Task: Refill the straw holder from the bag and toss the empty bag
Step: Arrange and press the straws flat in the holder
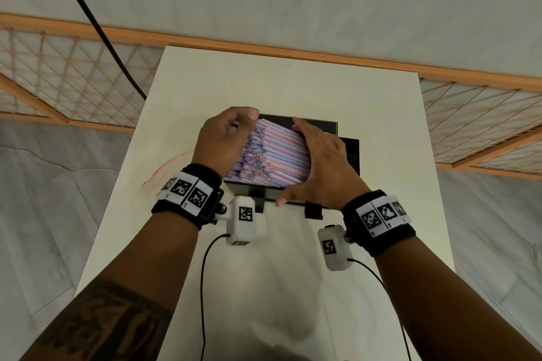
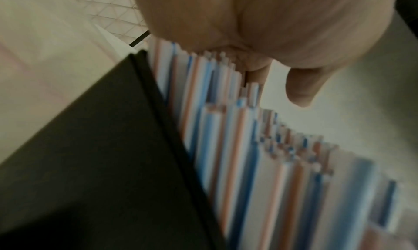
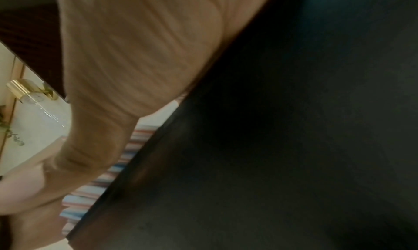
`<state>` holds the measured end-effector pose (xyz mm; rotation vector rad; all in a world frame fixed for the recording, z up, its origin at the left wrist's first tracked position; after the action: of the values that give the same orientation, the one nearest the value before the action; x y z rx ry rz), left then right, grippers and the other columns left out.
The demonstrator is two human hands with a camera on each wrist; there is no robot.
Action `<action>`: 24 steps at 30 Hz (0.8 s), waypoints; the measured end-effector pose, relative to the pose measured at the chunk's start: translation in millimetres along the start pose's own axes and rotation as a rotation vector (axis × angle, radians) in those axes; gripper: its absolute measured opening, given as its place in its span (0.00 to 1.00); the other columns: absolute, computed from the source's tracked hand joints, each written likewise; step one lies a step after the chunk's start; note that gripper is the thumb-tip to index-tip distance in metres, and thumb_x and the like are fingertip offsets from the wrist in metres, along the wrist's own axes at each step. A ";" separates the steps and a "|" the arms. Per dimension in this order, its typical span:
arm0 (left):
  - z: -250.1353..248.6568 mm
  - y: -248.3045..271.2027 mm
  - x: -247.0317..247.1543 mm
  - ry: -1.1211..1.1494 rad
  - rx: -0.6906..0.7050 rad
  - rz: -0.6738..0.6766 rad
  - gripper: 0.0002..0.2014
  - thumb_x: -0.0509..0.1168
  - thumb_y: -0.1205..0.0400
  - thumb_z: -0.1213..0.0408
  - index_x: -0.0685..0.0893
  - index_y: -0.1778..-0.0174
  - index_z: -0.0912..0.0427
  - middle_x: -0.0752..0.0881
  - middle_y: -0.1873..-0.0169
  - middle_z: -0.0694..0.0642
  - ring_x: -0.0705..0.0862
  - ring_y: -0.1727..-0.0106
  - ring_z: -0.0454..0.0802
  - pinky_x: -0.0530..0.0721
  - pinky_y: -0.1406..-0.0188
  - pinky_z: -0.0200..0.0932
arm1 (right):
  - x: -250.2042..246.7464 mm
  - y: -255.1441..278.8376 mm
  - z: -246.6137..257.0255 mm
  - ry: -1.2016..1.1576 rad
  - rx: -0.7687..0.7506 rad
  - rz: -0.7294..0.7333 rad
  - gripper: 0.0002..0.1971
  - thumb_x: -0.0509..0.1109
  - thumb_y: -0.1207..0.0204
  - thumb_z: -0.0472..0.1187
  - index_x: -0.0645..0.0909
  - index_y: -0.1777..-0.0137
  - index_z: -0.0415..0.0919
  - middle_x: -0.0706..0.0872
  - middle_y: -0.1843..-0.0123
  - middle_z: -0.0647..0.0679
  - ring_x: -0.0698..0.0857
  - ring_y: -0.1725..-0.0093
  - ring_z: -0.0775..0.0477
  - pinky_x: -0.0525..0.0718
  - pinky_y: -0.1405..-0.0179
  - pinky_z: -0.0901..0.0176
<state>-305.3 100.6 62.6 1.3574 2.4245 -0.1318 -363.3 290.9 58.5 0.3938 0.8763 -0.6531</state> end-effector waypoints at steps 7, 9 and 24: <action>-11.8 7.9 3.2 0.028 0.135 -0.010 0.09 0.70 0.16 0.55 0.92 0.49 0.55 0.93 0.53 0.45 0.89 0.51 0.33 0.84 0.47 0.30 | 6.8 -9.0 1.7 -0.058 -0.025 0.043 0.73 0.89 0.52 0.68 0.55 0.10 0.43 0.72 0.16 0.49 0.67 0.20 0.52 0.52 0.16 0.54; -13.9 10.0 5.0 0.046 0.156 -0.001 0.06 0.72 0.17 0.58 0.92 0.50 0.54 0.92 0.55 0.45 0.89 0.53 0.34 0.84 0.49 0.29 | 6.3 -9.0 4.3 -0.090 -0.038 0.056 0.72 0.91 0.51 0.64 0.55 0.10 0.43 0.71 0.16 0.47 0.64 0.23 0.59 0.54 0.14 0.50; -8.8 11.7 0.3 0.060 0.181 -0.002 0.03 0.74 0.19 0.62 0.92 0.54 0.56 0.93 0.58 0.51 0.91 0.54 0.46 0.88 0.47 0.40 | 16.5 -11.8 -5.8 -0.120 -0.004 0.197 0.65 0.87 0.54 0.72 0.65 0.15 0.50 0.80 0.24 0.52 0.80 0.29 0.49 0.80 0.24 0.40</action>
<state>-297.8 109.3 71.8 1.4542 2.5154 -0.3227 -366.8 279.5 41.1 0.4273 0.7141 -0.4880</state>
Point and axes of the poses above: each hand's wrist, its own y-axis away from the middle knuckle, its own x-axis out of the palm, z = x × y, the point moved 9 cm from there along -y, towards the middle knuckle
